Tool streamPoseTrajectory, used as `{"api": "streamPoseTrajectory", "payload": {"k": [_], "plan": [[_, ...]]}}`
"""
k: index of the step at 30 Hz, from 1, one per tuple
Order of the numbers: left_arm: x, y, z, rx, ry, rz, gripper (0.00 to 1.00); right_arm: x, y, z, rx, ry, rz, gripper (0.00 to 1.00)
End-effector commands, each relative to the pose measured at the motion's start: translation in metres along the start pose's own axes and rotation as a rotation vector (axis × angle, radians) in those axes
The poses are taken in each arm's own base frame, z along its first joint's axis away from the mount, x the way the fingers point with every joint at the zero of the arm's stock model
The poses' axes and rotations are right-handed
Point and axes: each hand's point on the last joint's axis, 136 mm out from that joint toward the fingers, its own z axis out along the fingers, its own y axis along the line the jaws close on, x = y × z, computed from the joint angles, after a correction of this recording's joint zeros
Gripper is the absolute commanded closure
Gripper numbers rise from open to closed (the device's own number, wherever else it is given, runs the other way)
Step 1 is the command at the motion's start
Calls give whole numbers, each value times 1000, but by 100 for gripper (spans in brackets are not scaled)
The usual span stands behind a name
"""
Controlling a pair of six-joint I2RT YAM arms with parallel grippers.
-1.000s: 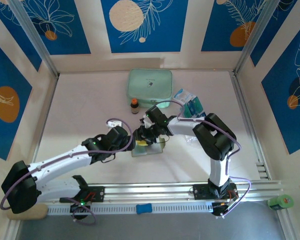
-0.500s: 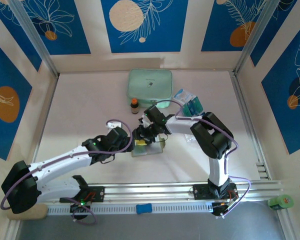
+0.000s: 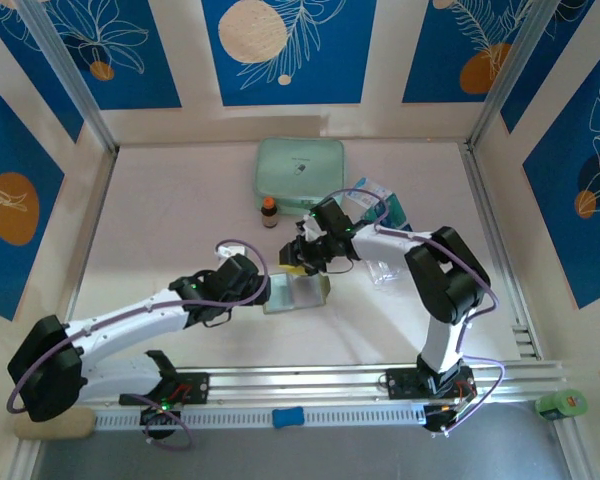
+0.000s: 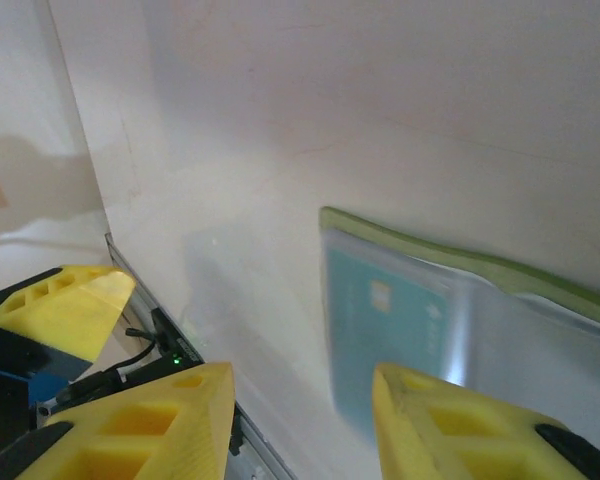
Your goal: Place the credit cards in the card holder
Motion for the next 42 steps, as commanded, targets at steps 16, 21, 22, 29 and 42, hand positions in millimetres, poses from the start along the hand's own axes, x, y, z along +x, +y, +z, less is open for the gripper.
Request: {"api": "streamPoseTrajectory", "payload": {"k": [16, 21, 22, 29, 42], "plan": [[0, -18, 20, 23, 50, 21, 0, -59, -80, -216, 696, -371, -133, 61], [0, -22, 23, 30, 58, 24, 0, -58, -116, -254, 902, -374, -86, 62], [0, -23, 23, 31, 61, 24, 0, -57, -122, -258, 935, -371, -74, 63], [-3, -26, 23, 39, 61, 32, 0, -54, -143, -270, 1049, -354, -38, 65], [-4, -30, 25, 44, 64, 37, 0, -47, -158, -251, 1041, -290, -24, 71]]}}
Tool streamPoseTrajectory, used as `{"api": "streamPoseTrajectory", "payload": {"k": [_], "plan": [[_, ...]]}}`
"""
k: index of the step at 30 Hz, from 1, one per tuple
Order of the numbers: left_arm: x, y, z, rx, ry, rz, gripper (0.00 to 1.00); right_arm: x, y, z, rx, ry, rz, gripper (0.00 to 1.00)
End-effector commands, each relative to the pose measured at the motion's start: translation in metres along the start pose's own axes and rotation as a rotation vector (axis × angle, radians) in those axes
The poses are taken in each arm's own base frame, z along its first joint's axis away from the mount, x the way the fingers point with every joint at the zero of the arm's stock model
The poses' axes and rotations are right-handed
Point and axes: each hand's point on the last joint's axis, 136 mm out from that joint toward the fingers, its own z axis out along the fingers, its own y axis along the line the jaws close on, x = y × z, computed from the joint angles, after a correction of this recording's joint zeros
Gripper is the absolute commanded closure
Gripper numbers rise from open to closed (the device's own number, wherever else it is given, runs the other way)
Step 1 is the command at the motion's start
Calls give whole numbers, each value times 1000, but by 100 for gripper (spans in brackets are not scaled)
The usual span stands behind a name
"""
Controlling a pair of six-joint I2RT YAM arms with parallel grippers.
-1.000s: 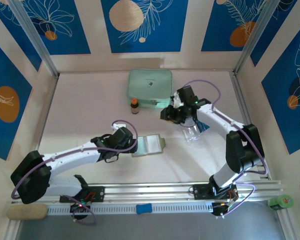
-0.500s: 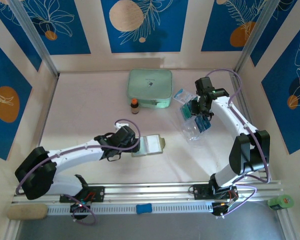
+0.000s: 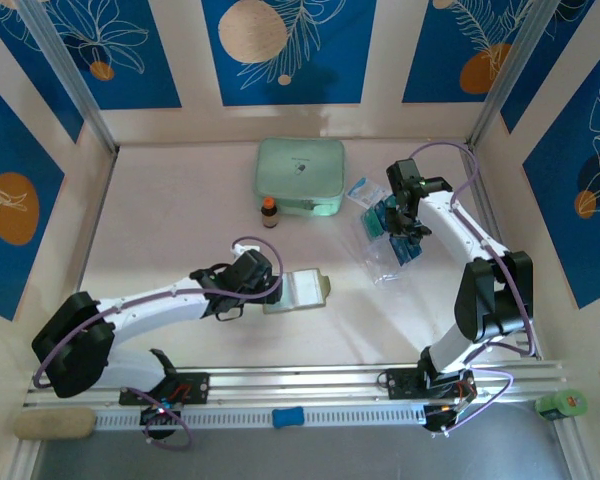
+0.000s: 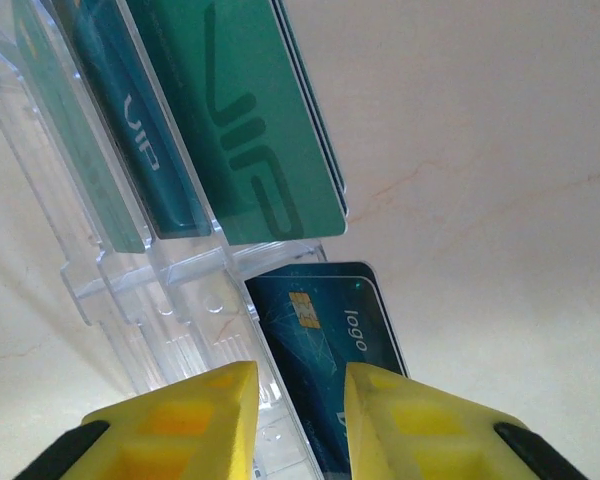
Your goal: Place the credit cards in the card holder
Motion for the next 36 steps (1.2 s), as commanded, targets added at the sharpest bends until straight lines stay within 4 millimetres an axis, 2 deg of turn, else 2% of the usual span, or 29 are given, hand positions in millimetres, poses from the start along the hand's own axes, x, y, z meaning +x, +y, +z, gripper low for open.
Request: {"api": "streamPoseTrajectory", "payload": {"k": [1, 16, 24, 33, 36], "plan": [[-11, -6, -1, 17, -16, 0, 0, 11, 1, 7, 11, 39, -19, 72], [-10, -5, -1, 16, -17, -5, 0, 20, 4, 13, 14, 52, -28, 80], [-11, -6, -1, 19, -20, -8, 0, 22, 10, 12, -6, 53, -40, 89], [-12, -6, -2, 17, -20, -4, 0, 24, 28, -1, -108, 42, -70, 100], [-11, -6, -2, 16, -20, -2, 0, 25, 34, -8, -111, 39, -98, 100]]}}
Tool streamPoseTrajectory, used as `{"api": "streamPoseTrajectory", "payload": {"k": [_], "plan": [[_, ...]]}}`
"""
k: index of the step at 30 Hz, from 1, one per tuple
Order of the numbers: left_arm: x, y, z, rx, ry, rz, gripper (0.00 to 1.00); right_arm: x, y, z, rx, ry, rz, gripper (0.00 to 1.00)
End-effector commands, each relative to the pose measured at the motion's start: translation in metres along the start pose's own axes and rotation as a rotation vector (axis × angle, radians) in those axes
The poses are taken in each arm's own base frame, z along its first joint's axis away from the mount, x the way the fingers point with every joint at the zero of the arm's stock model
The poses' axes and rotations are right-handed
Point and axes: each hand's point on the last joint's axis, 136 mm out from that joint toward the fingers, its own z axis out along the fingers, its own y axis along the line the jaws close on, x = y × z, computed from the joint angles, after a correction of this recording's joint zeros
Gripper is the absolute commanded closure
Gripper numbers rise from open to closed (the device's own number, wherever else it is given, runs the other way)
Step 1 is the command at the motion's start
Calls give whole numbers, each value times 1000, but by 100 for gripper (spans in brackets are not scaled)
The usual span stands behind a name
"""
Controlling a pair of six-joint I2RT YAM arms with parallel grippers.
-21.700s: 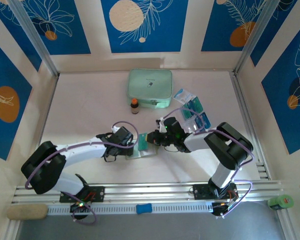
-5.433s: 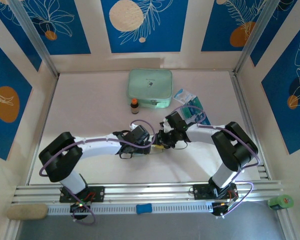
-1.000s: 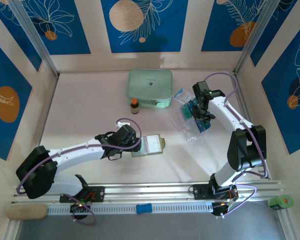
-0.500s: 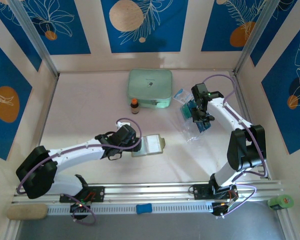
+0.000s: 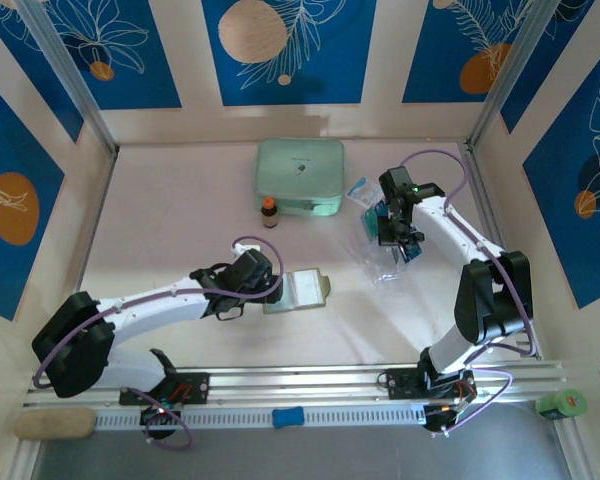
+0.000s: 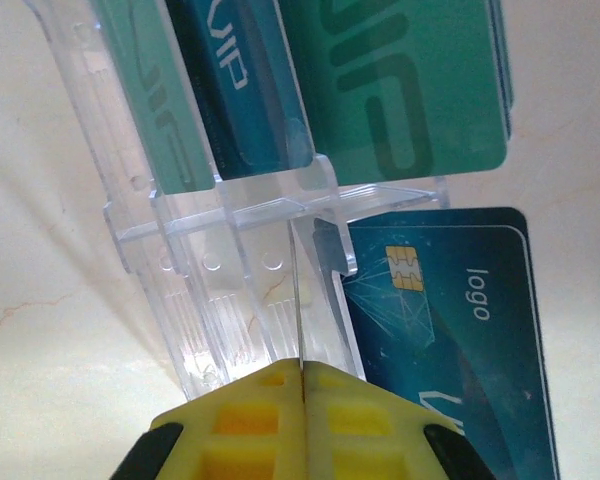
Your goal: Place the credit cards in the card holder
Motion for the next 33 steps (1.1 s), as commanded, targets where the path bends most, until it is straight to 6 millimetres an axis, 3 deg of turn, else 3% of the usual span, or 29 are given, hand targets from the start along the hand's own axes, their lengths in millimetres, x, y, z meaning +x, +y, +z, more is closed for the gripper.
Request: {"api": "streamPoseTrajectory", "payload": {"k": [1, 13, 17, 20, 26, 29, 33], "plan": [[-11, -4, -3, 11, -17, -3, 0, 5, 12, -15, -44, -3, -39, 100], [-11, -1, -4, -8, -14, 7, 0, -11, 9, -70, 25, -143, -69, 100], [-10, 0, -3, -16, -8, 9, 0, -14, 18, -92, -22, -198, -66, 100], [-7, 1, 0, -23, 2, 12, 0, -13, 41, -108, -172, -232, -44, 100], [-5, 2, 4, -42, 21, 27, 0, 1, 126, -134, -733, -267, 12, 100], [-4, 2, 6, -51, 29, 32, 0, 12, 155, -128, -935, -230, 64, 100], [-1, 4, 11, -69, 46, 42, 0, 29, 181, -105, -1049, -195, 87, 100]]}}
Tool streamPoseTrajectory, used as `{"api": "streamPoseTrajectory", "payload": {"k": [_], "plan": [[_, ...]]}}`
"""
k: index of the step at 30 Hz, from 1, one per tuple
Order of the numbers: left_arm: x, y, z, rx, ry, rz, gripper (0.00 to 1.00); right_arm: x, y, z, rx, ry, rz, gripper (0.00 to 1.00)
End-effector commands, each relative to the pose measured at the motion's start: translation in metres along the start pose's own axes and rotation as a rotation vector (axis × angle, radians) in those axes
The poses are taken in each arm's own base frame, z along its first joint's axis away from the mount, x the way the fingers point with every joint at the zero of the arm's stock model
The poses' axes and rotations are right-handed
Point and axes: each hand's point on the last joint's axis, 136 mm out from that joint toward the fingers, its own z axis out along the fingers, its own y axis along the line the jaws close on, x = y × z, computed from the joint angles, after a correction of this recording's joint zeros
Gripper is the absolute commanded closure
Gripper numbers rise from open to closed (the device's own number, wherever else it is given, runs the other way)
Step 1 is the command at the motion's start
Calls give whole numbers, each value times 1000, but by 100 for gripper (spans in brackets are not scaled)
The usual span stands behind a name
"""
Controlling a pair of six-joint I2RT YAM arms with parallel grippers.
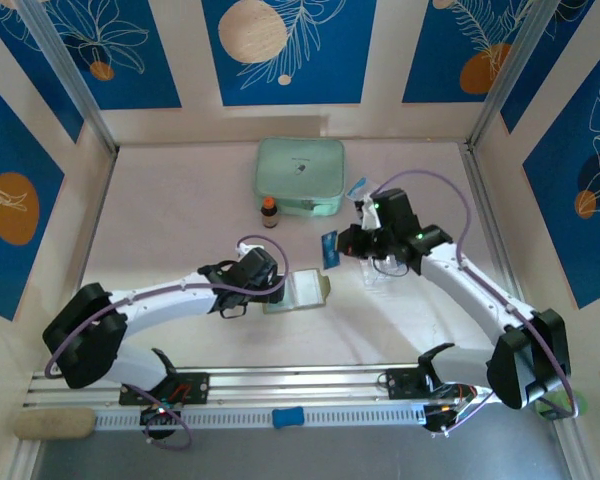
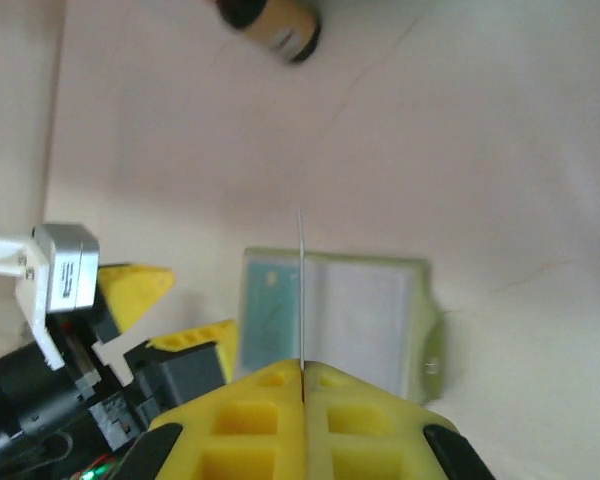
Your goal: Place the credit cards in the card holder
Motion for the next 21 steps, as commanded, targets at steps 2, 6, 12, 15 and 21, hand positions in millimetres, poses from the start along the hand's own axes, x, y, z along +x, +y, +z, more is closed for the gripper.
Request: {"api": "streamPoseTrajectory", "payload": {"k": [2, 6, 12, 15, 21], "plan": [[-4, 6, 2, -43, 8, 24, 0, 5, 35, 20, -254, -17, 37, 100], [0, 10, 6, -64, 19, 26, 0, 21, 20, 40, -295, -22, 82, 100], [6, 14, 13, -92, 39, 32, 0, 39, 1, 61, -293, -1, 119, 100], [9, 17, 15, -105, 47, 36, 0, 44, -3, 68, -288, 2, 122, 100], [15, 22, 17, -123, 59, 38, 0, 51, -8, 77, -270, 14, 127, 100]]}}
